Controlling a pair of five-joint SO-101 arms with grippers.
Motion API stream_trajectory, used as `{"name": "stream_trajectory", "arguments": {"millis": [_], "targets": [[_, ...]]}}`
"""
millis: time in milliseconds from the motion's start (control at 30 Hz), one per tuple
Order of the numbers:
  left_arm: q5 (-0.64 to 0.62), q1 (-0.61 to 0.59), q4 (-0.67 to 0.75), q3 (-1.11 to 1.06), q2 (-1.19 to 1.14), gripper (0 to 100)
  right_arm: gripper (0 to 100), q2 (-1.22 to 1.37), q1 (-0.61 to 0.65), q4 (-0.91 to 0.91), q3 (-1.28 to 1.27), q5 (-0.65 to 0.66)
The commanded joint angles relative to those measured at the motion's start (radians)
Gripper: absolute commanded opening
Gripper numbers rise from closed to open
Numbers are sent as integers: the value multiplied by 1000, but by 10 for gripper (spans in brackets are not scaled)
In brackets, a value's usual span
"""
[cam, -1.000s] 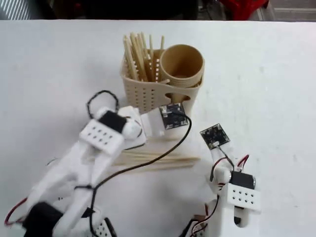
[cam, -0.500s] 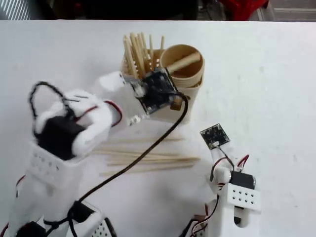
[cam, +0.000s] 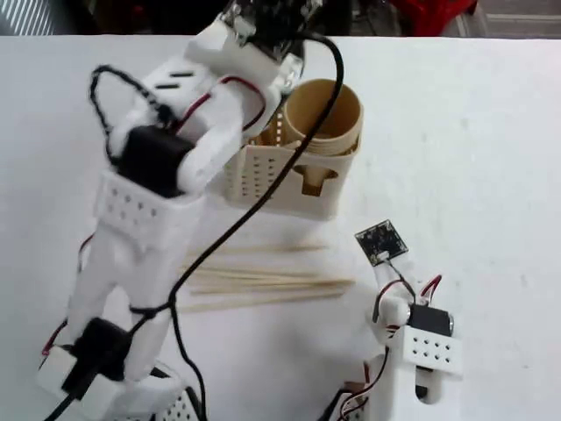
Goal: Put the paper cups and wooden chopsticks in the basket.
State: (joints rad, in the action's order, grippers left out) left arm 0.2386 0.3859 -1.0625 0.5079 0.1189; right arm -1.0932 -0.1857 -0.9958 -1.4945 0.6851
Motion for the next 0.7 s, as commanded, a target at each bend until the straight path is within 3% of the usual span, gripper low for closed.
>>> {"name": "stream_trajectory", "arguments": {"millis": [0, 333, 567, 667], "targets": [[-150, -5, 126, 48, -47, 22, 17, -12, -10, 15, 5, 6], [-282, -105, 235, 48, -205, 22, 17, -12, -10, 15, 5, 8], [-288, -110, 196, 48, -259, 25, 17, -12, -10, 15, 5, 8], [-339, -113, 155, 57, -257, 76, 17, -12, -10, 15, 5, 8]]}}
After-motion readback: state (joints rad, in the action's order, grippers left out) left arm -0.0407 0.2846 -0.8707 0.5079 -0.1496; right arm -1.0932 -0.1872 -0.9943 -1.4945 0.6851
